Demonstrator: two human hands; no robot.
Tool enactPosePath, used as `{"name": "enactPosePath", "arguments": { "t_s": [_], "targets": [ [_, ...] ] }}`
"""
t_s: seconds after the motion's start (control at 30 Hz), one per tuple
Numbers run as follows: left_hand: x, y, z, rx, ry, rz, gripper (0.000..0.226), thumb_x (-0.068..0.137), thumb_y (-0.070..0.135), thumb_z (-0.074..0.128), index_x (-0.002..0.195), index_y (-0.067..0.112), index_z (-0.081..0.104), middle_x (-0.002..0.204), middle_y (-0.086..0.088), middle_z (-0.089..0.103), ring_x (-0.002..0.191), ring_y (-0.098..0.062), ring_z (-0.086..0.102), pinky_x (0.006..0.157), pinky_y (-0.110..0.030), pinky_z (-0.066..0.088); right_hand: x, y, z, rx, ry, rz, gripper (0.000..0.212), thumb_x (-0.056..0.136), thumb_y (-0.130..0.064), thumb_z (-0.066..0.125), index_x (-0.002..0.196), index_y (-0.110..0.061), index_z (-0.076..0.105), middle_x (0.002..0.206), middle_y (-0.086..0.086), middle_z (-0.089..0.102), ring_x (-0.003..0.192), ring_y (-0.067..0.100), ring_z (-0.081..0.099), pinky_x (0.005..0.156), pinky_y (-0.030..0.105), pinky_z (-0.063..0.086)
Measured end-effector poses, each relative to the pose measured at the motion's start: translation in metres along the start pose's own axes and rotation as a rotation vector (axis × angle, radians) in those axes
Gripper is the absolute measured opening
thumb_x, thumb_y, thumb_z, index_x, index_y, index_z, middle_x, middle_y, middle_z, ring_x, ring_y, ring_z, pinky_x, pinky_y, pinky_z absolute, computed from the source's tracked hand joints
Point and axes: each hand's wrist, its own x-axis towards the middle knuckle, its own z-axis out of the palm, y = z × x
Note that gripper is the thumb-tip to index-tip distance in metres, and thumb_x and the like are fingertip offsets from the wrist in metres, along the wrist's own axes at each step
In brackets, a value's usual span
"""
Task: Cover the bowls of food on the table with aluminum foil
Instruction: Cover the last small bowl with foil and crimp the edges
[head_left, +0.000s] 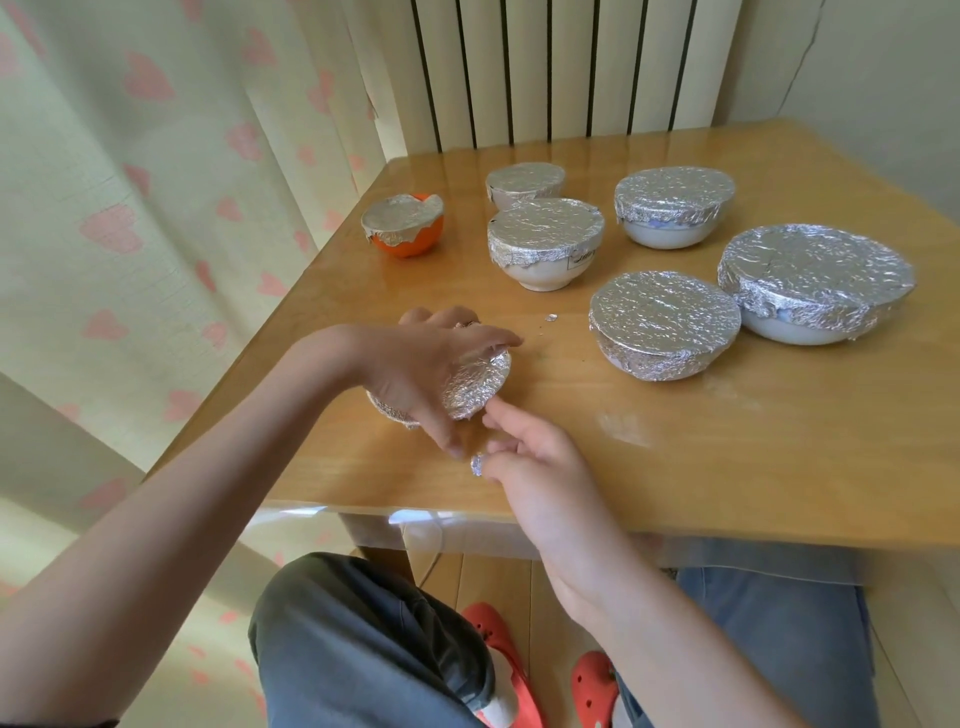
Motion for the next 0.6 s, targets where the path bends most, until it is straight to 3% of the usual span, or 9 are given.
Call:
{"name": "enactPosePath", "arguments": {
  "t_s": [0.2,0.3,0.47,0.53,0.6],
  "targets": [
    [0.004,0.003,0.004,-0.049,0.092,-0.066,0.104,0.062,0.05,0.085,0.138,0.061,0.015,0.148,0.01,0.019,0.134,-0.027,0.022,0.104,-0.05,0.04,-0.003,0.0,0.003,0.117,-0.02,0.061,0.06,0.086,0.009,0.047,0.134,-0.027,0.051,0.097,-0.023,0.059,0.097,-0.003,0.054,0.094,0.019,0.039],
    [0.004,0.004,0.004,-0.059,0.09,-0.069,0.103,0.062,0.048,0.085,0.138,0.059,0.017,0.147,0.009,0.021,0.133,-0.027,0.023,0.101,-0.046,0.04,0.001,0.0,0.001,0.107,-0.04,0.077,0.059,0.086,0.008,0.046,0.128,-0.033,0.052,0.101,-0.018,0.061,0.1,-0.003,0.053,0.099,0.021,0.038],
    [0.003,0.007,0.007,-0.118,0.119,-0.098,0.1,0.064,0.049,0.082,0.14,0.056,0.019,0.144,0.009,0.023,0.13,-0.027,0.024,0.094,-0.039,0.039,0.008,-0.001,-0.001,0.05,-0.068,0.113,0.064,0.083,-0.001,0.05,0.141,-0.028,0.045,0.124,-0.012,0.058,0.117,0.007,0.049,0.111,0.039,0.034],
    [0.002,0.009,0.008,-0.123,0.113,-0.136,0.104,0.064,0.054,0.08,0.143,0.056,0.013,0.146,0.007,0.022,0.131,-0.028,0.023,0.093,-0.039,0.035,0.008,-0.002,-0.004,0.022,-0.093,0.091,0.066,0.075,-0.009,0.052,0.138,-0.029,0.048,0.115,-0.012,0.059,0.108,0.009,0.05,0.111,0.041,0.035],
    [0.001,0.01,0.007,-0.089,0.062,-0.174,0.12,0.06,0.062,0.08,0.145,0.058,-0.005,0.155,0.005,0.012,0.139,-0.033,0.017,0.102,-0.046,0.032,0.01,-0.001,-0.009,-0.02,-0.088,0.073,0.061,0.083,-0.013,0.054,0.141,-0.027,0.042,0.115,-0.011,0.058,0.109,0.009,0.052,0.108,0.035,0.036]
  ]
}}
